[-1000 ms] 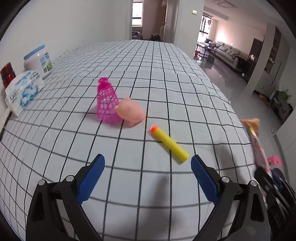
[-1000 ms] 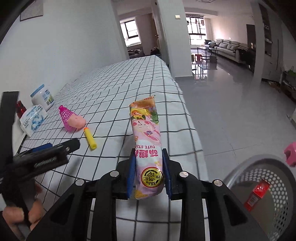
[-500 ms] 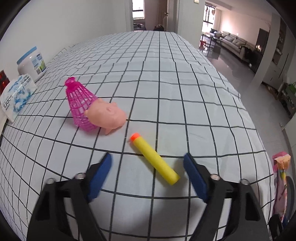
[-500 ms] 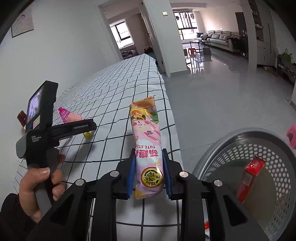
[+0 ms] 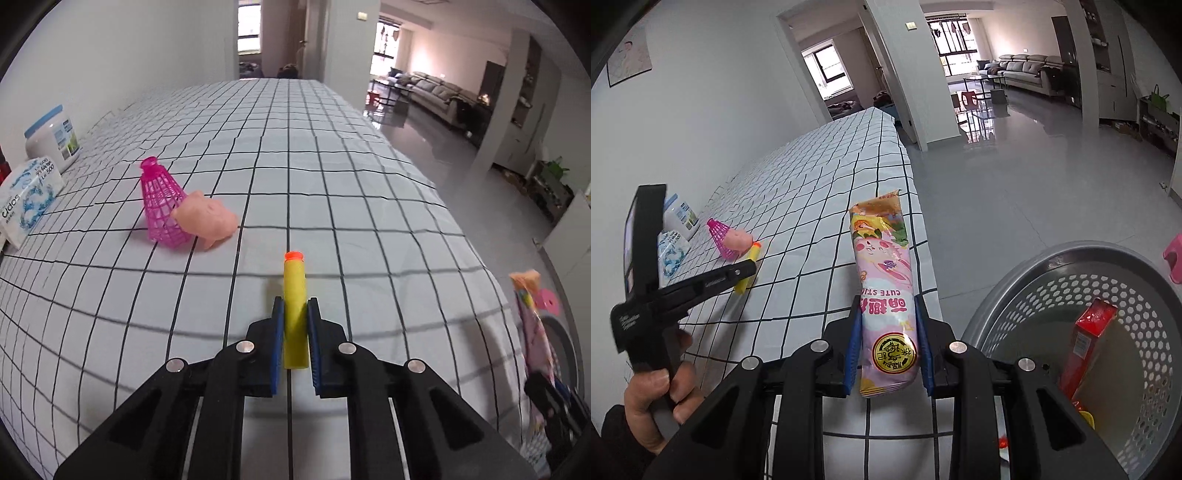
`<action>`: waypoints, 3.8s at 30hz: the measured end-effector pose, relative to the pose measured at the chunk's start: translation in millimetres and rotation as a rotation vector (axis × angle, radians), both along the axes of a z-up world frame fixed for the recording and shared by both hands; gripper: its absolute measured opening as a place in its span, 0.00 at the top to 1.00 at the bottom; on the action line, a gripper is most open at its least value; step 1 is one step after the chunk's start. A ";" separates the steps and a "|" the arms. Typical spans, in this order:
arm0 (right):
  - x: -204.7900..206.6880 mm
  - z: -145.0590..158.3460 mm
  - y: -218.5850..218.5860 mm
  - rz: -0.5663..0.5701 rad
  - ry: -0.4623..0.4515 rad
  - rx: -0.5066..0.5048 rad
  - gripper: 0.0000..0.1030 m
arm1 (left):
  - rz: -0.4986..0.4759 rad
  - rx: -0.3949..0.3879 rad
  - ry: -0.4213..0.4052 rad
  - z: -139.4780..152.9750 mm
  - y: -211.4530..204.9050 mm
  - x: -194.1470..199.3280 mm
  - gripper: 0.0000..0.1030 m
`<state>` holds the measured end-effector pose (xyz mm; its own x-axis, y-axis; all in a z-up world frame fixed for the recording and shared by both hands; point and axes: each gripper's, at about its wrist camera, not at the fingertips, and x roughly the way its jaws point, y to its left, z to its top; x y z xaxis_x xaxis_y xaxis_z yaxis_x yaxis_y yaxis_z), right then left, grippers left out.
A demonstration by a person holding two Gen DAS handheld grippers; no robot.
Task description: Collect trash
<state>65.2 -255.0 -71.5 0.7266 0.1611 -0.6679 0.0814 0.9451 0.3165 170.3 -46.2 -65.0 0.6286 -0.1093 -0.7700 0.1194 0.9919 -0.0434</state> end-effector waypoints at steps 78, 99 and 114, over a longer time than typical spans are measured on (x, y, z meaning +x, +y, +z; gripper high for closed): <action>-151.8 -20.2 -129.1 -0.391 0.088 -0.022 0.50 | -0.580 0.013 0.005 -6.3 -214.9 -137.0 0.40; -159.9 0.3 -106.0 -0.381 0.053 -0.058 0.47 | -0.530 -0.013 -0.047 12.7 -183.1 -140.4 0.28; -103.6 17.5 -44.3 -0.180 0.003 -0.055 0.36 | -0.318 -0.026 -0.107 30.5 -87.8 -111.4 0.19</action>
<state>-38.4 -299.4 -54.0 0.7382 -0.0082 -0.6745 0.2515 0.9312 0.2640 58.9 -134.0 -34.6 0.6369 -0.3313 -0.6961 0.4278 0.9030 -0.0383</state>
